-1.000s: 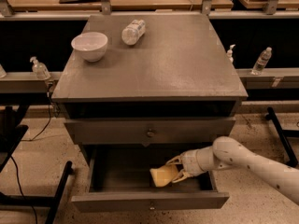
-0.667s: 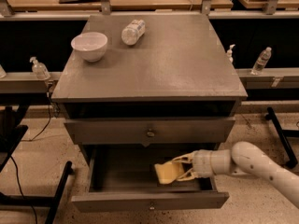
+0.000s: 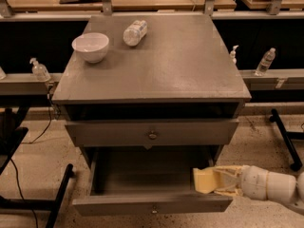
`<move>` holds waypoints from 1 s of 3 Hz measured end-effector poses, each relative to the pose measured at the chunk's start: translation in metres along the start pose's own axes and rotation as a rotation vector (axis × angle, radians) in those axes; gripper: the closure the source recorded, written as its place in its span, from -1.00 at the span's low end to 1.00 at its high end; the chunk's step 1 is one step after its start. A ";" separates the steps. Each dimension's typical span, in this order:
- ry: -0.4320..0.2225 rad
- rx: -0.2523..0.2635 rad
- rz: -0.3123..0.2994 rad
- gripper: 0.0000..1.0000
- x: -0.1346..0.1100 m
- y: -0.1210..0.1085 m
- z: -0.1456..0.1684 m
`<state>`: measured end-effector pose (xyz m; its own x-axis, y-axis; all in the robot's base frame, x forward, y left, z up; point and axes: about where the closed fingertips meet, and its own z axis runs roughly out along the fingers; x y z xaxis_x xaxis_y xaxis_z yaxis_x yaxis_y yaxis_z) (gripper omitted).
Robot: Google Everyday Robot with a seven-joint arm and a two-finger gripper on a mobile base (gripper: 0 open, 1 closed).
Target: Pick sponge from middle drawer and place on counter
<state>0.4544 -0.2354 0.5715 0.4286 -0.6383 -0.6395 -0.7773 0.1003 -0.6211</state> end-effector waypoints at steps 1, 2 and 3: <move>0.029 0.002 -0.002 1.00 -0.042 -0.028 -0.049; 0.131 -0.069 -0.051 1.00 -0.106 -0.097 -0.100; 0.205 -0.146 -0.071 1.00 -0.151 -0.156 -0.122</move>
Offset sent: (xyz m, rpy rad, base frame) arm -0.0067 -0.0179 0.2978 -0.3121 0.0362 -0.0109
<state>0.4546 -0.2471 0.8202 0.3936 -0.7826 -0.4823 -0.8131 -0.0517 -0.5798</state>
